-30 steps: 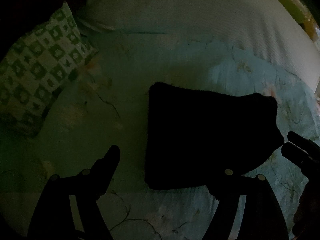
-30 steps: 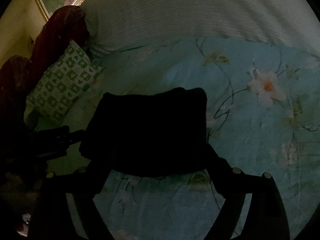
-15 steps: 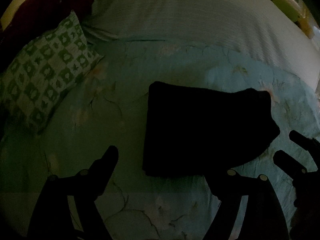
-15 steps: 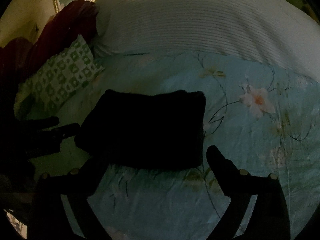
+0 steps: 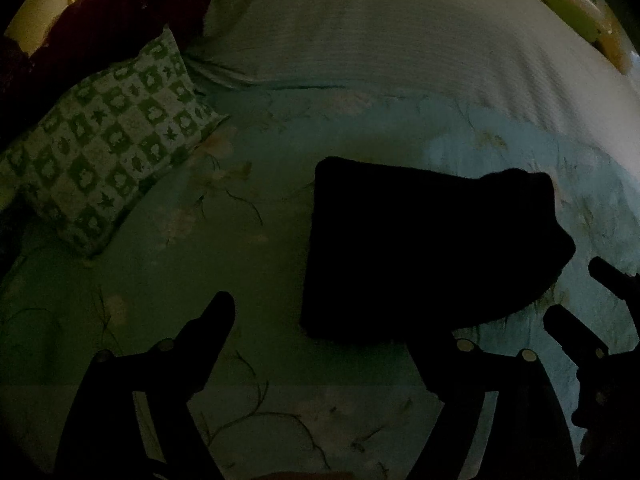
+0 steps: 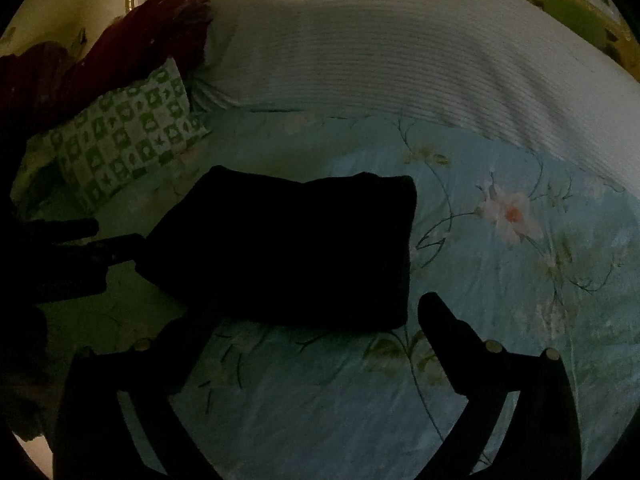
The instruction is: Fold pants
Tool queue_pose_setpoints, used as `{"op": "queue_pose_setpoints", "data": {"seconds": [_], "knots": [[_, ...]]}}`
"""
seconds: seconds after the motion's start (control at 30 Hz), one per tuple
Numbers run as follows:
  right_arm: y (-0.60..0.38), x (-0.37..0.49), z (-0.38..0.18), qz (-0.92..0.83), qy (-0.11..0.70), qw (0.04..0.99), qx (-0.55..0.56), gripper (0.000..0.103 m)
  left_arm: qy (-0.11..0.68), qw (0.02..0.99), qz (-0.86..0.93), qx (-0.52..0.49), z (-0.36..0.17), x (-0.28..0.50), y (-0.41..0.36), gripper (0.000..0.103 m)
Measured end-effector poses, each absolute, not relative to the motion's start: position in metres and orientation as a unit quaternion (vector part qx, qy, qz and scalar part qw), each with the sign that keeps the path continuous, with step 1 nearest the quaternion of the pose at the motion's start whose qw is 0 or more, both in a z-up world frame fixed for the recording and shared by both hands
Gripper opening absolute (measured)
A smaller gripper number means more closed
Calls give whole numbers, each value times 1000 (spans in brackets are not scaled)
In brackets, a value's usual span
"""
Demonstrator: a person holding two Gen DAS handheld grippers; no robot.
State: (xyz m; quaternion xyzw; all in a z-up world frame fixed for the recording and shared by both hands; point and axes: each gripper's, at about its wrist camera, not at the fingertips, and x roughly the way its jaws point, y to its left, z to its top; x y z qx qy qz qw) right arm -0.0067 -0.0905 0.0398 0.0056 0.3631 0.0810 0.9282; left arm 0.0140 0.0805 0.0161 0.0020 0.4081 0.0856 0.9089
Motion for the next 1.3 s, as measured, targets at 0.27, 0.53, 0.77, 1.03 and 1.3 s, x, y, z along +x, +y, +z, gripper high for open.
{"op": "queue_pose_setpoints", "data": {"seconds": [0.27, 0.53, 0.77, 1.03, 1.3], "knots": [[-90, -5, 36, 79, 361, 929, 17, 100, 402, 911, 88, 12, 12, 13, 82, 84], [-91, -3, 35, 77, 360, 930, 23, 101, 400, 912, 87, 17, 12, 12, 79, 85], [-90, -4, 36, 78, 359, 930, 22, 101, 401, 912, 79, 18, 11, 13, 78, 85], [-88, -3, 36, 78, 360, 930, 19, 101, 403, 912, 74, 16, 10, 15, 80, 86], [-85, -3, 37, 79, 360, 929, 17, 101, 405, 911, 73, 15, 11, 14, 79, 86]]}}
